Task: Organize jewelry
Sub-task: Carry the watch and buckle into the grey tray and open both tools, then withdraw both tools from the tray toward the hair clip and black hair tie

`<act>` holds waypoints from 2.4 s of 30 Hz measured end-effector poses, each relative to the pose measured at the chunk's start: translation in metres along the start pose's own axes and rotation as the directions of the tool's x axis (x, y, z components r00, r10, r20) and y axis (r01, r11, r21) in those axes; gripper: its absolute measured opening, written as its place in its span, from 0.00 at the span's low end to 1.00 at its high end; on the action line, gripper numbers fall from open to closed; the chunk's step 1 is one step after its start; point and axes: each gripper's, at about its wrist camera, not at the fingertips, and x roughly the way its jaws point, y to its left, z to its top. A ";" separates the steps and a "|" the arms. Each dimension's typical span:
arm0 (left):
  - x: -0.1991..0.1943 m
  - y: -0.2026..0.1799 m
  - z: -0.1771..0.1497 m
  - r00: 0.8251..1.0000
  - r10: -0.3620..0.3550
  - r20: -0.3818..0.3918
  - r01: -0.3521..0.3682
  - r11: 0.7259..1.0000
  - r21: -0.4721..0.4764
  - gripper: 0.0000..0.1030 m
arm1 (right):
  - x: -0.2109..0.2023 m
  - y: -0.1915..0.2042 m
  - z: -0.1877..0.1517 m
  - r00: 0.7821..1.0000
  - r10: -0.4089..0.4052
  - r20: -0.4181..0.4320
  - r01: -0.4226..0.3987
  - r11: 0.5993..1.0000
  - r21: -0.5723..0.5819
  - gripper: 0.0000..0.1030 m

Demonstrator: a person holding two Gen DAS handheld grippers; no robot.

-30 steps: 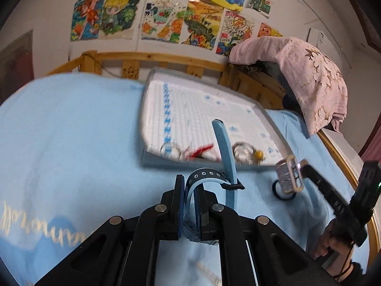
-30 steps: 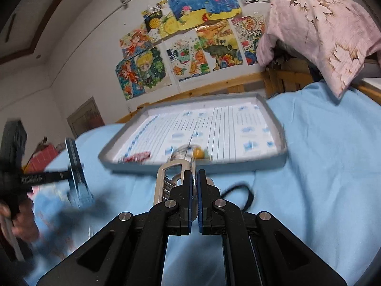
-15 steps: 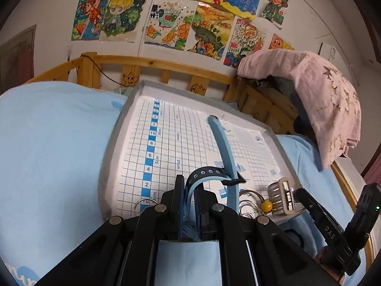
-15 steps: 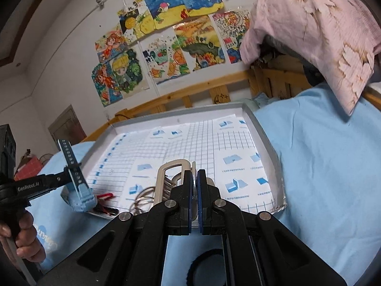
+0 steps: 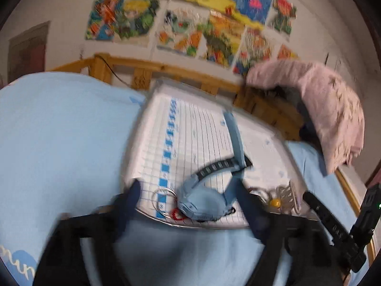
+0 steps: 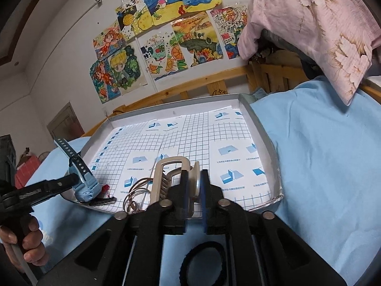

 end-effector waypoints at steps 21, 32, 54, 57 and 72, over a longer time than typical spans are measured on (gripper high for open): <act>-0.155 -0.014 -0.046 0.945 -0.045 0.325 0.005 0.992 0.124 1.00 | -0.167 0.040 -0.029 0.959 0.066 0.277 -0.047 0.996 -0.074 0.98; -0.218 0.006 -0.113 0.944 -0.015 0.331 -0.032 0.990 0.138 1.00 | -0.246 0.068 -0.082 0.945 0.028 0.324 0.036 0.981 -0.190 0.98; -0.229 0.012 -0.171 0.967 0.001 0.254 -0.043 0.986 0.161 1.00 | -0.285 0.086 -0.141 0.933 -0.122 0.339 0.220 0.938 -0.269 0.98; -0.228 0.011 -0.171 0.968 0.006 0.249 -0.047 0.986 0.157 1.00 | -0.284 0.084 -0.140 0.936 -0.130 0.328 0.222 0.940 -0.260 0.98; -0.181 0.018 -0.152 0.998 -0.058 0.029 0.055 0.993 0.107 1.00 | -0.259 0.052 -0.112 0.971 -0.073 0.226 0.112 0.980 -0.165 0.98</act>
